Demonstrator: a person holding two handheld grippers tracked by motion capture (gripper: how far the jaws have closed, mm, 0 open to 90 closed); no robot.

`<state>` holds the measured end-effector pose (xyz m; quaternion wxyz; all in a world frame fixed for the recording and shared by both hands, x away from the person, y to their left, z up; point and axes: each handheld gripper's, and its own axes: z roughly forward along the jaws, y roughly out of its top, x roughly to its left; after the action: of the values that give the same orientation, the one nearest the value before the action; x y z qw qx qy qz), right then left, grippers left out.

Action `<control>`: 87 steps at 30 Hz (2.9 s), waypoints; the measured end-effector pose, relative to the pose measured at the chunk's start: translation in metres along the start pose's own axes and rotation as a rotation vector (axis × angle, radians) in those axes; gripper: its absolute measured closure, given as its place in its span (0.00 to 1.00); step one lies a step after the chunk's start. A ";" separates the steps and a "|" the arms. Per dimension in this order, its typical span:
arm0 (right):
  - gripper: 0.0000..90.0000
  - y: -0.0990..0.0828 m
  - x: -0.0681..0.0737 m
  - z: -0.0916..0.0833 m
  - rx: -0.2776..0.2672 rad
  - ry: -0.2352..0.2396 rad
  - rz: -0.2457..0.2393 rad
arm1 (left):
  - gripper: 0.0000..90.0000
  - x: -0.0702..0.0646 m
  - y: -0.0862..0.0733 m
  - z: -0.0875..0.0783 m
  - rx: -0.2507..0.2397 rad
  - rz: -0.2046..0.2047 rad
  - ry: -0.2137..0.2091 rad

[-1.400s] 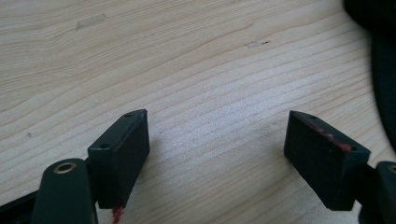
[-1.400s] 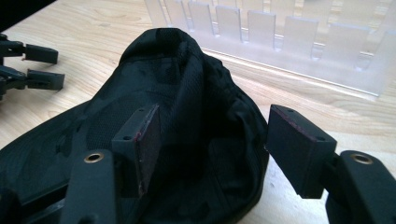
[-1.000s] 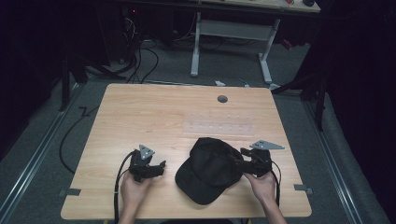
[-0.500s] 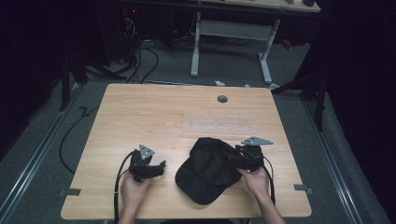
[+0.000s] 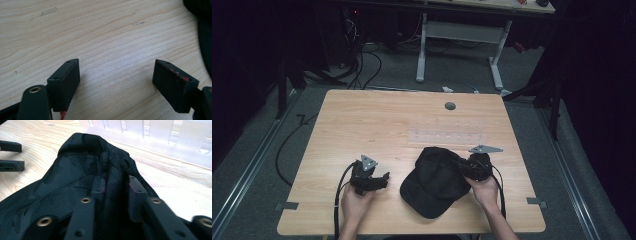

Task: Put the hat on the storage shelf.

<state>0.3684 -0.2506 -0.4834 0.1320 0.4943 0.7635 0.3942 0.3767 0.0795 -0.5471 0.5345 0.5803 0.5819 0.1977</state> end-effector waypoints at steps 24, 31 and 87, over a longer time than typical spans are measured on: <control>0.94 0.003 0.001 -0.016 -0.135 0.086 -0.061 | 0.25 0.001 0.000 -0.003 0.017 0.006 -0.027; 0.94 0.008 0.001 -0.023 -0.164 0.119 -0.077 | 0.24 0.004 0.006 -0.006 0.055 -0.045 -0.061; 0.93 0.038 0.028 -0.037 -0.285 0.363 -0.314 | 0.17 -0.082 0.044 -0.023 0.302 -0.153 -0.542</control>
<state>0.3577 -0.2367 -0.4261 0.1208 0.2679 0.7787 0.5543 0.3577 0.0271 -0.4696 0.5911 0.6393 0.4829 -0.0934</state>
